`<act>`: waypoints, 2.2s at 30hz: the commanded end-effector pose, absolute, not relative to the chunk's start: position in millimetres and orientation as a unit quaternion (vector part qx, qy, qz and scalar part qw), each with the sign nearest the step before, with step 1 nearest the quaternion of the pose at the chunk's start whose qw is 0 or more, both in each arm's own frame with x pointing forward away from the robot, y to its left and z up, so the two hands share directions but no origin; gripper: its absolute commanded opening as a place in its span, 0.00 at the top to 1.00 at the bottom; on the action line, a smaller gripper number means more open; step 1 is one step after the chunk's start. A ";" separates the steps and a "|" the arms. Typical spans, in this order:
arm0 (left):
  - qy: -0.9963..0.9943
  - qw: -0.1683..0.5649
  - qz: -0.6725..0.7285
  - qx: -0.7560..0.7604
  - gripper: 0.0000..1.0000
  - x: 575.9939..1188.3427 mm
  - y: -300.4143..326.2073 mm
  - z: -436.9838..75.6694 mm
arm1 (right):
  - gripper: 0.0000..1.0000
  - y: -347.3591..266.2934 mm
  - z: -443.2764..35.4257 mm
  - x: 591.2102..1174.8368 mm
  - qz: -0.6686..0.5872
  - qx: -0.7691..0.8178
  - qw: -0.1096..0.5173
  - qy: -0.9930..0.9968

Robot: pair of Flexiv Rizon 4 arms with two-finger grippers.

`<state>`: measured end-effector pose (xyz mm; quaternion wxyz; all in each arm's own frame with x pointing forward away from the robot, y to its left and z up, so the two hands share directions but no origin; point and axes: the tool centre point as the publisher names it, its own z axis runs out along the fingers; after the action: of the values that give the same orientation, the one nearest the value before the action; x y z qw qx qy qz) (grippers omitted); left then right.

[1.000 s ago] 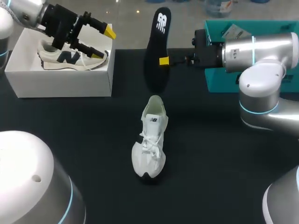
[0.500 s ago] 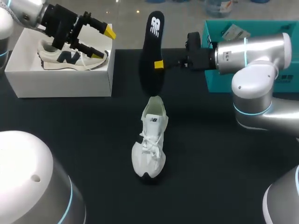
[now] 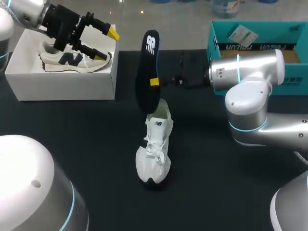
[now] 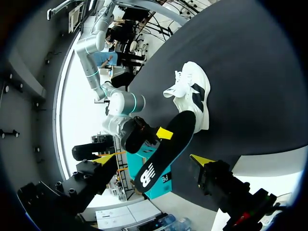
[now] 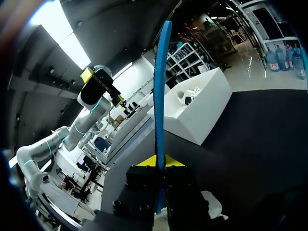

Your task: Take the shoe out of the shoebox, open the shoe tongue, remove and reinsert the insole, then place the shoe into the shoebox

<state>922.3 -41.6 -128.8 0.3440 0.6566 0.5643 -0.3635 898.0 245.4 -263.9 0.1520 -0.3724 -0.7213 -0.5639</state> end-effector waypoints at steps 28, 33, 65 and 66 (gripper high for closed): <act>0.565 0.343 -0.362 0.657 0.00 921.2 -41.3 -128.4 | 1.00 247.4 -262.9 900.5 -0.550 -0.376 0.135 -0.734; 0.565 0.343 -0.362 0.657 0.00 921.2 -41.3 -128.4 | 1.00 247.6 -264.7 907.7 -0.547 -0.371 0.137 -0.738; 0.565 0.343 -0.362 0.657 0.00 921.2 -41.3 -128.4 | 1.00 243.9 -277.0 880.8 -0.536 -0.400 0.151 -0.728; 0.565 0.343 -0.362 0.657 0.00 921.2 -41.3 -128.4 | 1.00 242.8 -274.9 882.6 -0.534 -0.398 0.150 -0.730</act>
<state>922.2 -41.5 -128.5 0.3438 0.6567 0.5644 -0.3634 883.9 247.8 -283.6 0.1514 -0.3958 -0.7247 -0.5433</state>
